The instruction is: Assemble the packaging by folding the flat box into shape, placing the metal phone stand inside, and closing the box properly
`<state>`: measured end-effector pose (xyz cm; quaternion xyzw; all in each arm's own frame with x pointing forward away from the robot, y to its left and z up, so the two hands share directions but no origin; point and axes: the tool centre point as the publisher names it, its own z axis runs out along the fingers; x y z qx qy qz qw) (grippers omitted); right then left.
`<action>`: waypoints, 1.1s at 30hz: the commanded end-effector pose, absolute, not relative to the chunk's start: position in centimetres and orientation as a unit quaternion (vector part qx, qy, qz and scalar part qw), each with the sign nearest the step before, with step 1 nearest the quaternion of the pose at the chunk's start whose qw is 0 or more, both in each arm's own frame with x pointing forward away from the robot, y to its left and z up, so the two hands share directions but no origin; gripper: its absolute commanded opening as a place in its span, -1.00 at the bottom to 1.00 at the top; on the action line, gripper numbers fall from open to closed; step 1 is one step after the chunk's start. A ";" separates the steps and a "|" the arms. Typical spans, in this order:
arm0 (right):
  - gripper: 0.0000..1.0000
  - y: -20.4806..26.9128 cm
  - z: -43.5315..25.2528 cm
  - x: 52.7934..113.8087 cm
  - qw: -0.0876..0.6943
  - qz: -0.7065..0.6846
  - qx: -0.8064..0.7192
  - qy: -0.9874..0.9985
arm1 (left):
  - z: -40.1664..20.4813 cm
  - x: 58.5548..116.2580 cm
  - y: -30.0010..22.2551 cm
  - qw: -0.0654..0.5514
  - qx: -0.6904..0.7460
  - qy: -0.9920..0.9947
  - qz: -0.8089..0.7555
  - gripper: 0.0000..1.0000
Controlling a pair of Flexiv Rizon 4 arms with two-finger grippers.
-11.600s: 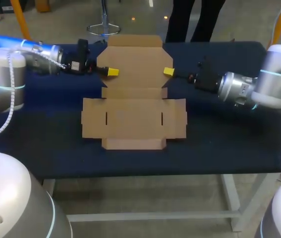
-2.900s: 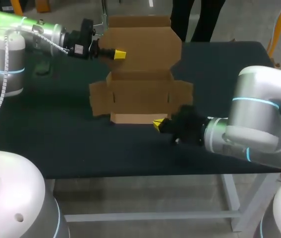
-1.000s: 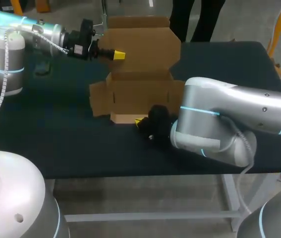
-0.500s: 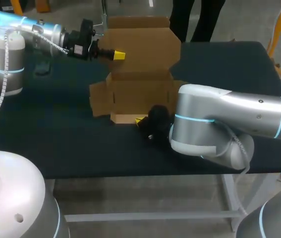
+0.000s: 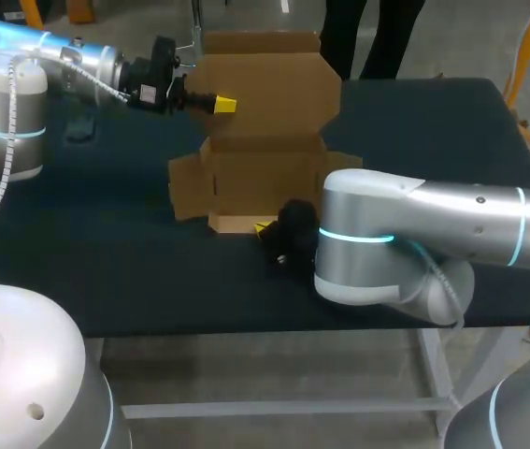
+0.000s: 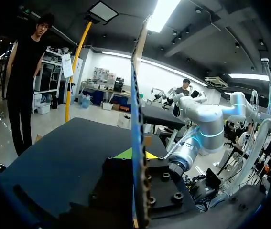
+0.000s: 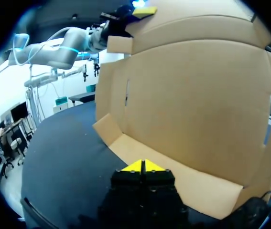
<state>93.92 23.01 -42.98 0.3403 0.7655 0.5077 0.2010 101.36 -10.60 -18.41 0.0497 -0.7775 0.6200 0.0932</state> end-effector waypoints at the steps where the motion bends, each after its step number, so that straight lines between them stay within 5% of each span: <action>1: -1.00 23.4 -43.9 94.0 0.218 0.502 0.350 0.760 | -18.4 101.4 -10.5 0.095 0.048 -0.778 0.620 -1.00; 33: -1.00 23.4 -43.9 94.0 0.218 0.502 0.350 0.760 | -19.5 96.8 -11.5 0.093 0.056 -0.783 0.612 -1.00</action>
